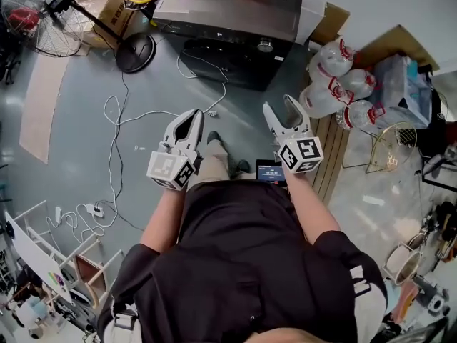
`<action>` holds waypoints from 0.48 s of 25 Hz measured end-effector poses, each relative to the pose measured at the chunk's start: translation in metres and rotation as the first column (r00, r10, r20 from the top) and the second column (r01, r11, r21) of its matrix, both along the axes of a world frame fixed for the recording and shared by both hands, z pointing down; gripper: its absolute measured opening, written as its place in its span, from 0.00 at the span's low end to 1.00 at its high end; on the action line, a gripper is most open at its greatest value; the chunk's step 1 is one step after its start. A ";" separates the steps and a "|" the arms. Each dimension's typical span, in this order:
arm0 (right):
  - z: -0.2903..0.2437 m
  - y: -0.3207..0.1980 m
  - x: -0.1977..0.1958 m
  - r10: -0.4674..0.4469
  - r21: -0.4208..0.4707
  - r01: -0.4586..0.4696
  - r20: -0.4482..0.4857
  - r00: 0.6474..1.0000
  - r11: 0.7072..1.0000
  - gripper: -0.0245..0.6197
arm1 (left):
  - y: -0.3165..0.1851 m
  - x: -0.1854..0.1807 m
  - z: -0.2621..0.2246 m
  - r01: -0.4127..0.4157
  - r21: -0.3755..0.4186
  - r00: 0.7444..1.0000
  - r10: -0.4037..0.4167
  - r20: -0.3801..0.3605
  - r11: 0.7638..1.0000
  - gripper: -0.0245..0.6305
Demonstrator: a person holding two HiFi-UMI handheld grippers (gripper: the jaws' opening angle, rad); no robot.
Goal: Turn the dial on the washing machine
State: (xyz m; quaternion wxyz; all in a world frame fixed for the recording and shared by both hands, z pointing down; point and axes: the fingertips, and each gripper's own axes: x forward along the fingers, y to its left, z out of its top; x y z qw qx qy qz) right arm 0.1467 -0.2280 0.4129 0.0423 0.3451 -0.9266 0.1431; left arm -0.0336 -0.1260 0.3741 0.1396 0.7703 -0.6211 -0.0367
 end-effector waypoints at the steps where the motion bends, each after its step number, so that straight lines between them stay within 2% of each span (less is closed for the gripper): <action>1: 0.003 -0.006 -0.005 0.005 -0.004 -0.005 -0.006 1.000 1.000 0.46 | -0.006 -0.005 0.002 -0.004 0.002 1.000 0.004 -0.007 1.000 0.05; 5: 0.013 -0.036 -0.027 0.031 -0.010 -0.031 -0.037 0.999 0.999 0.46 | -0.040 -0.030 0.015 -0.032 -0.009 0.999 0.032 -0.037 0.999 0.05; 12: 0.044 -0.095 -0.072 0.143 -0.086 -0.148 -0.064 0.988 0.985 0.46 | -0.109 -0.086 0.039 -0.129 -0.040 0.991 0.126 -0.052 0.991 0.05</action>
